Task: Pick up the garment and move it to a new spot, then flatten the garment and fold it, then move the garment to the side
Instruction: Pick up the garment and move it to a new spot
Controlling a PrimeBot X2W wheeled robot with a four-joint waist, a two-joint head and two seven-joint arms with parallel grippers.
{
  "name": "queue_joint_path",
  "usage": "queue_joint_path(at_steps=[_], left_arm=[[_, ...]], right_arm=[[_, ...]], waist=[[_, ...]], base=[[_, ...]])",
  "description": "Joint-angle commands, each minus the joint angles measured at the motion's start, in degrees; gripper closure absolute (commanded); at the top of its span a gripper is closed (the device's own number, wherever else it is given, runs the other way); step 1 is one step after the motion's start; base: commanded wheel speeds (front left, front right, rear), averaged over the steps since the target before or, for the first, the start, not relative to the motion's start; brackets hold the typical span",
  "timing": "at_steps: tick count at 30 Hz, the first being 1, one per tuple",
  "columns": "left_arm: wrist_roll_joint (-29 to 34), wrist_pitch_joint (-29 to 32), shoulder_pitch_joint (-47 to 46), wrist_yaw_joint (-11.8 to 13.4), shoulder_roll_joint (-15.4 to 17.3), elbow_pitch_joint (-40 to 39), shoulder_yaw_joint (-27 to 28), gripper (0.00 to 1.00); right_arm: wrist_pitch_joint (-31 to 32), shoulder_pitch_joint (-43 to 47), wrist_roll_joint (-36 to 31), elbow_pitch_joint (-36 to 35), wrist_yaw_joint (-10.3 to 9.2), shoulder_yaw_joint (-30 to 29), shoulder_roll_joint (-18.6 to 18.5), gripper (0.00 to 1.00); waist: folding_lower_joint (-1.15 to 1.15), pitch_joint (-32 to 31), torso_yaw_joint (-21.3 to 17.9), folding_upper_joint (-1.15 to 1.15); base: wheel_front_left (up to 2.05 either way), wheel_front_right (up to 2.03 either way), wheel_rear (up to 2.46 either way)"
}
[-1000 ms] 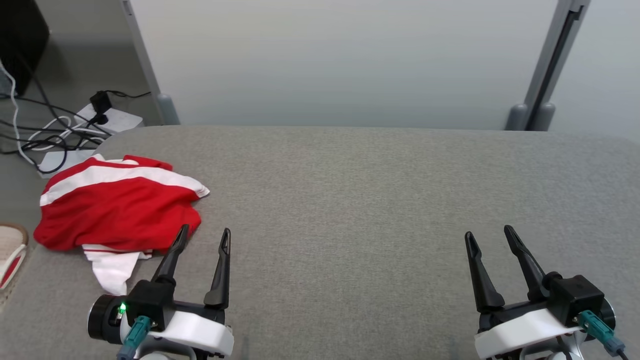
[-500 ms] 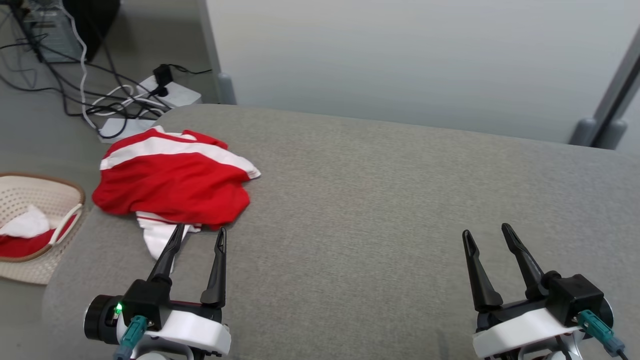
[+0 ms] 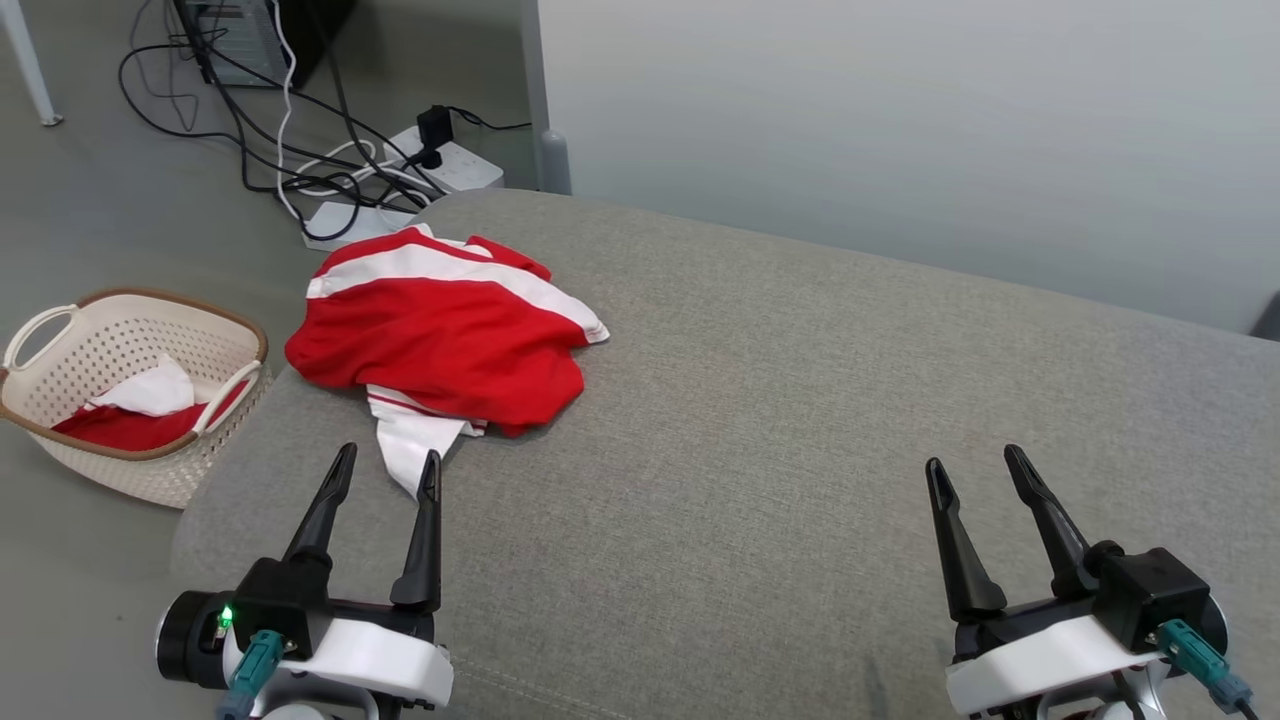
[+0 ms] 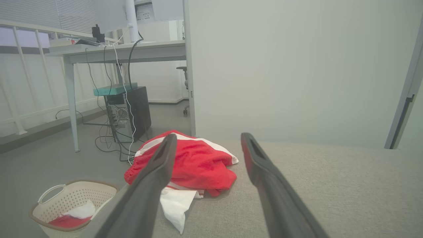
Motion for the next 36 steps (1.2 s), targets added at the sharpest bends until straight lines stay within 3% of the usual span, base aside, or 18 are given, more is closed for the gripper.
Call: queue_joint_path(at_steps=[1,21,28,36], left_arm=[[-0.19,-0.75,-2.98,0.42,0.29,-1.60,1.94,0.00],[-0.92,-0.76,-3.00,0.87,0.29,-0.17,3.46,0.00],[-5.23,-0.76,-8.01,1.36,0.29,4.21,5.32,0.00],[-6.14,-0.76,-18.13,0.57,0.44,13.03,8.40,0.00]], right_arm=[[-0.77,-1.67,0.57,-1.78,0.41,1.24,-0.56,0.00],[-0.77,-1.79,0.78,-1.11,0.41,3.15,-0.56,0.00],[-0.77,-2.74,-0.31,-0.87,0.41,3.52,-0.56,0.00],[-0.77,-5.82,-1.85,-0.47,0.41,4.41,-0.89,0.00]], waist=[[0.00,-0.11,0.61,0.00],[0.00,-0.21,1.00,0.00],[0.00,1.62,-0.87,0.00],[0.00,6.73,-3.63,0.00]], base=[[0.00,0.00,0.00],[0.00,0.00,0.00],[0.00,0.00,0.00],[0.00,0.00,0.00]])
